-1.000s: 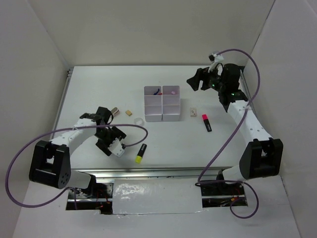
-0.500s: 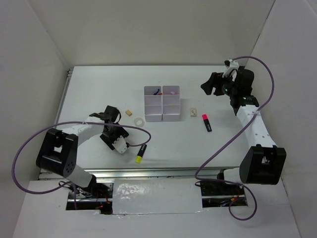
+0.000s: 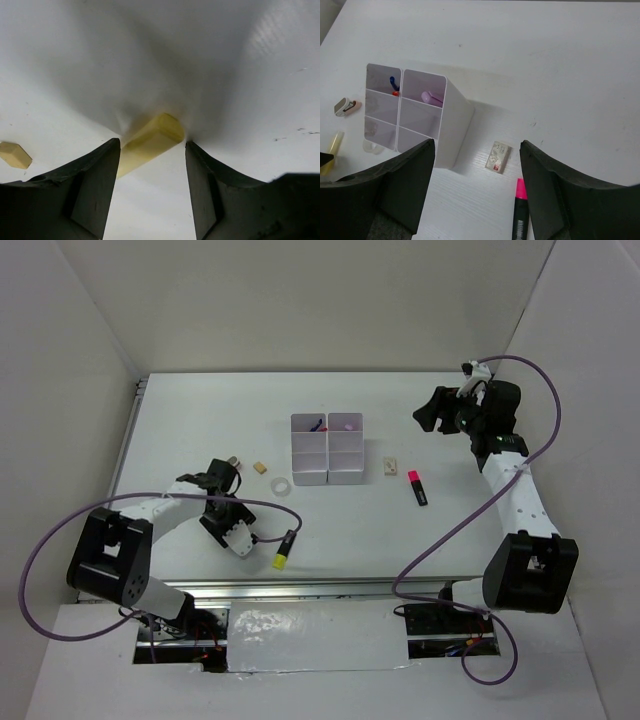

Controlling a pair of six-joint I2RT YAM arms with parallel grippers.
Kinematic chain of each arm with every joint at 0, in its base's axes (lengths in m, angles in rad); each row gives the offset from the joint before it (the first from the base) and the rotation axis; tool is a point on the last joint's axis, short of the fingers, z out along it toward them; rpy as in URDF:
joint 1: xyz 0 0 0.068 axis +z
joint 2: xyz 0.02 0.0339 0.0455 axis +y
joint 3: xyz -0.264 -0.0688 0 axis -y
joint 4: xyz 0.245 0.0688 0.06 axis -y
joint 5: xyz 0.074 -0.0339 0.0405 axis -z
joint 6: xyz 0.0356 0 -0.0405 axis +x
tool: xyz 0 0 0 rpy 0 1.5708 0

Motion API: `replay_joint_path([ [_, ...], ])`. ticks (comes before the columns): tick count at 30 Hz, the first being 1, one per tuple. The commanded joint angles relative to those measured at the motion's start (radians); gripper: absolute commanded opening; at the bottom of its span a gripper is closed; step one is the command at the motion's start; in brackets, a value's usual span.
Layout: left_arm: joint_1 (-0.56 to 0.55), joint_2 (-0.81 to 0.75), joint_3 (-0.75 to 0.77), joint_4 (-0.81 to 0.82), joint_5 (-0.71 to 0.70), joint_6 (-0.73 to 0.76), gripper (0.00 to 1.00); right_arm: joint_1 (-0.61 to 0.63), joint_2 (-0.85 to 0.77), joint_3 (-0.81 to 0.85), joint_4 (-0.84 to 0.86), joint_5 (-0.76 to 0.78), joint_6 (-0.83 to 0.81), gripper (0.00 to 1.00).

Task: Sort the stationery into containers
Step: Pick up the pen from the center of the board, then place the pen in the storage box.

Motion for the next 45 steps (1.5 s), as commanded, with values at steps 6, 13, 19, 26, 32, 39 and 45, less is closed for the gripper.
replay_joint_path([
  [6, -0.026, -0.007, -0.052, -0.104, 0.015, 0.868, 0.58, -0.003, -0.009, -0.006, -0.016, -0.025, 0.008, 0.73],
  [13, -0.030, 0.025, -0.009, -0.110, 0.088, 0.871, 0.42, 0.002, -0.018, -0.009, -0.019, -0.026, -0.004, 0.70],
  [19, -0.066, 0.001, 0.141, -0.262, 0.310, 0.732, 0.35, 0.002, -0.028, -0.004, -0.042, -0.029, -0.017, 0.68],
  [26, -0.118, -0.051, 0.399, -0.457, 0.643, 0.238, 0.03, 0.000, -0.070, -0.049, -0.050, -0.028, -0.043, 0.68],
  [32, -0.144, -0.156, 0.430, 0.022, 0.879, -0.540, 0.00, -0.010, -0.077, -0.052, -0.059, -0.029, -0.040, 0.68],
  [39, -0.149, 0.089, 0.630, 0.797, 0.826, -1.589, 0.00, -0.035, -0.063, -0.049, -0.071, -0.029, -0.034, 0.68],
  [45, -0.167, 0.300, 0.737, 1.215, 0.735, -1.867, 0.00, -0.058, -0.064, -0.052, -0.083, -0.038, -0.034, 0.68],
])
